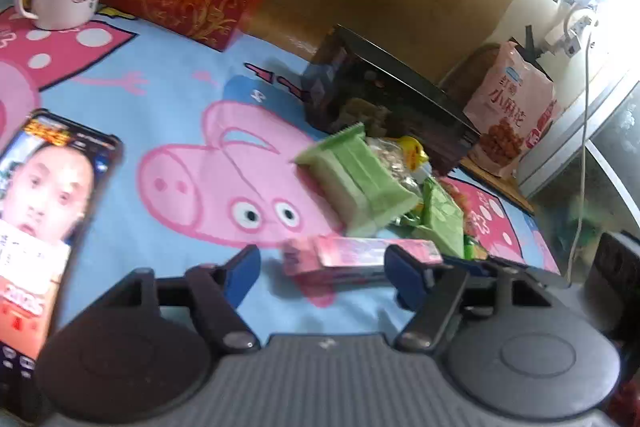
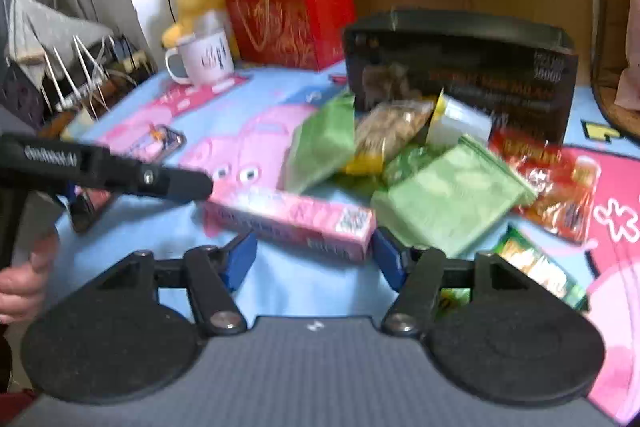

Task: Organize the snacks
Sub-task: 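Grasp the pink rectangular box with the right gripper and lift it, then lower the pink box into the tin box and open the right gripper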

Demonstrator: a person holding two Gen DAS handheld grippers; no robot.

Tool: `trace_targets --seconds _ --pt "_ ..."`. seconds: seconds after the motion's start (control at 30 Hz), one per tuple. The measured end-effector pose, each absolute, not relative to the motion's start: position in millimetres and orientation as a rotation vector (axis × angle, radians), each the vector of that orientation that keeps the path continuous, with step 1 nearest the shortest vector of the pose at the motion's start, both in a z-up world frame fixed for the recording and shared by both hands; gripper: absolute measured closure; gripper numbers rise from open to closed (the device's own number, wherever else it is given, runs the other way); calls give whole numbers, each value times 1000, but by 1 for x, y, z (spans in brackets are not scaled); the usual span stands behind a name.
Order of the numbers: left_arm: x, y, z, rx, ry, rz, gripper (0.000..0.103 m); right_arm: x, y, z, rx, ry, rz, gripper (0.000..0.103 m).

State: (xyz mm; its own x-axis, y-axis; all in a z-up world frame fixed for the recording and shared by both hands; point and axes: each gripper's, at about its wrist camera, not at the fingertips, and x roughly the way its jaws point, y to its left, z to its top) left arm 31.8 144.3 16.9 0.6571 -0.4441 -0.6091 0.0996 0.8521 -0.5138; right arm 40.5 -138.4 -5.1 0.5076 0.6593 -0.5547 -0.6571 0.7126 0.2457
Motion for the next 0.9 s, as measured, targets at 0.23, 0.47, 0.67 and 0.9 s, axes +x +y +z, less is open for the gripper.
trace_targets --seconds 0.23,0.47,0.67,0.9 --pt "31 119 18 -420 822 -315 54 26 -144 0 -39 644 738 64" --pt "30 107 45 -445 791 -380 54 7 -165 22 -31 586 688 70" --pt "67 87 93 -405 697 -412 53 27 -183 60 -15 451 622 70" --pt "148 63 120 -348 642 -397 52 100 -183 75 -1 395 545 69"
